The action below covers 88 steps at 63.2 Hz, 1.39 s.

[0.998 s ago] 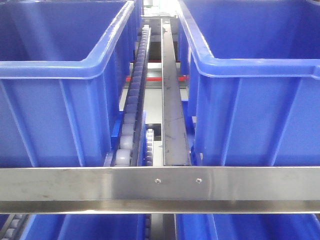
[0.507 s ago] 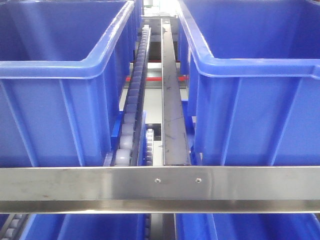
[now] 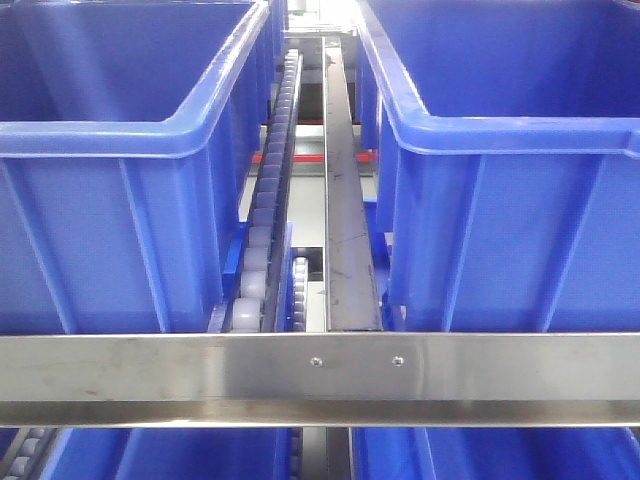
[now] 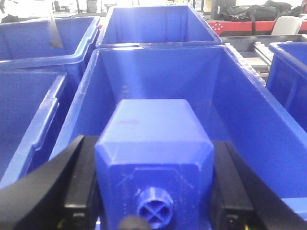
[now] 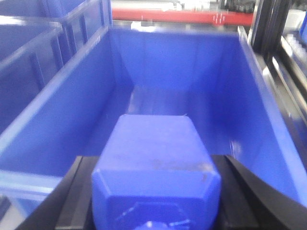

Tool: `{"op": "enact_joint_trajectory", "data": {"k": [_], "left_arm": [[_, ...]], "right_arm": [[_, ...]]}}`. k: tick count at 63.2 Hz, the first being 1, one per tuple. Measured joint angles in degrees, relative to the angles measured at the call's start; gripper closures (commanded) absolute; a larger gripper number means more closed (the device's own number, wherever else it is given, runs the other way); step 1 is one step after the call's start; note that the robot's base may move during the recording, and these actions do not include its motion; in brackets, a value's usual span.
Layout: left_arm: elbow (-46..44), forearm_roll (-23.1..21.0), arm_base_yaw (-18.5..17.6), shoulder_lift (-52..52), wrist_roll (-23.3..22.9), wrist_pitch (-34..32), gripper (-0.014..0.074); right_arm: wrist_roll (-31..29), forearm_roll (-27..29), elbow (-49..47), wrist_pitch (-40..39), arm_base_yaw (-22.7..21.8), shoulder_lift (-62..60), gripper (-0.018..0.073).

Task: Pick and sort blue part to right shelf
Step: 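Hold both blue parts above the blue bins, then open both grippers to drop the blue parts into the bins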

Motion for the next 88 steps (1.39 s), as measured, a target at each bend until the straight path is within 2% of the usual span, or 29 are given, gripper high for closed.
{"op": "enact_joint_trajectory", "data": {"k": [32, 43, 55, 72, 88], "left_arm": [[0.00, -2.54, 0.00, 0.00, 0.11, 0.00, 0.0283], [-0.46, -3.32, 0.00, 1.29, 5.24, 0.00, 0.0283], [-3.66, -6.11, 0.00, 9.04, 7.56, -1.73, 0.0283], [-6.78, -6.48, 0.00, 23.48, 7.90, -8.09, 0.0282], [-7.51, -7.18, 0.00, 34.00, 7.99, -14.61, 0.0280]], "right_arm": [[0.00, 0.00, 0.00, -0.43, 0.01, 0.00, 0.0095], [0.00, 0.79, -1.38, -0.43, 0.01, 2.45, 0.0095], [0.00, 0.79, -8.11, -1.05, 0.01, 13.68, 0.0095], [0.00, 0.79, -17.28, -3.99, 0.01, 33.78, 0.0095], [0.00, 0.79, -20.19, -9.43, 0.01, 44.05, 0.0095]]}}
